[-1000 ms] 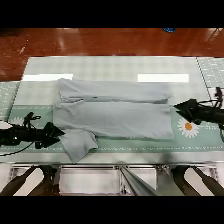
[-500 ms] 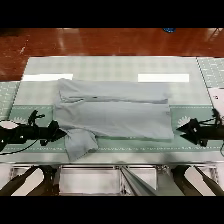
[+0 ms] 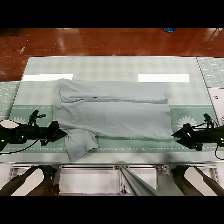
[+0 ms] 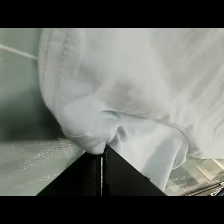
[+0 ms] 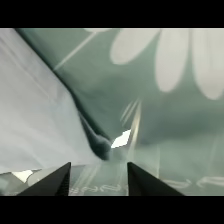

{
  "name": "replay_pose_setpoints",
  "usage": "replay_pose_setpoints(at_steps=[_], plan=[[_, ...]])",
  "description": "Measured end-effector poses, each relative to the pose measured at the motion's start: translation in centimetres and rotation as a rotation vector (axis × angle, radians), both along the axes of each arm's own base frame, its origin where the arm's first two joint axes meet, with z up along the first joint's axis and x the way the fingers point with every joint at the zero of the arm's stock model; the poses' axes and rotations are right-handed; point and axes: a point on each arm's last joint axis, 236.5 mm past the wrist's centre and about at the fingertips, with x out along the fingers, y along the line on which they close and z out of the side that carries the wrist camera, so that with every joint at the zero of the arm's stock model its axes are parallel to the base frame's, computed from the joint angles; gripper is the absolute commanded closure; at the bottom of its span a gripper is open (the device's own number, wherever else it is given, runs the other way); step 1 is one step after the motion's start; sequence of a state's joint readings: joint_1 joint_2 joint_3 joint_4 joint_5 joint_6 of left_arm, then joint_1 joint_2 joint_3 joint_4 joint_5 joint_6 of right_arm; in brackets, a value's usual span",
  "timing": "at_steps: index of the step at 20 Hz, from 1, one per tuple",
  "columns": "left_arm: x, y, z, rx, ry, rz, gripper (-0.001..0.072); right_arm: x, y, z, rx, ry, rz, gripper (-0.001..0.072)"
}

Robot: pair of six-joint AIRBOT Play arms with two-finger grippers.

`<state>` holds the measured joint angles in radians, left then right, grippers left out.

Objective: Fold the shirts.

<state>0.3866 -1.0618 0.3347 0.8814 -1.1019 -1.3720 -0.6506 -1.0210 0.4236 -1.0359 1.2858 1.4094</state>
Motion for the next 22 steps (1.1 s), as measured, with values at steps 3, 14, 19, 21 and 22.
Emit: replay_pose_setpoints(at_steps=[3,14,19,21,22], plan=[[-0.1,-0.1,0.0,-0.002,0.001,-0.005,0.0693,1.2,1.8,-0.7,0.042,-0.015,0.034,0.03],[6.5,1.3,5.4,0.014,-0.197,-0.089,0.0693,10.6,3.6,4.0,0.073,-0.266,0.175,0.0684],[15.2,0.4,9.2,-0.049,-0.315,-0.102,0.0693,15.9,2.6,6.2,0.091,-0.351,0.161,0.0684],[18.7,0.0,10.0,-0.069,-0.339,-0.108,0.0693,18.5,2.2,6.7,0.111,-0.391,0.137,0.0684],[20.6,-0.2,10.4,-0.08,-0.344,-0.1,0.0694,19.5,2.0,6.9,0.12,-0.405,0.13,0.0684]])
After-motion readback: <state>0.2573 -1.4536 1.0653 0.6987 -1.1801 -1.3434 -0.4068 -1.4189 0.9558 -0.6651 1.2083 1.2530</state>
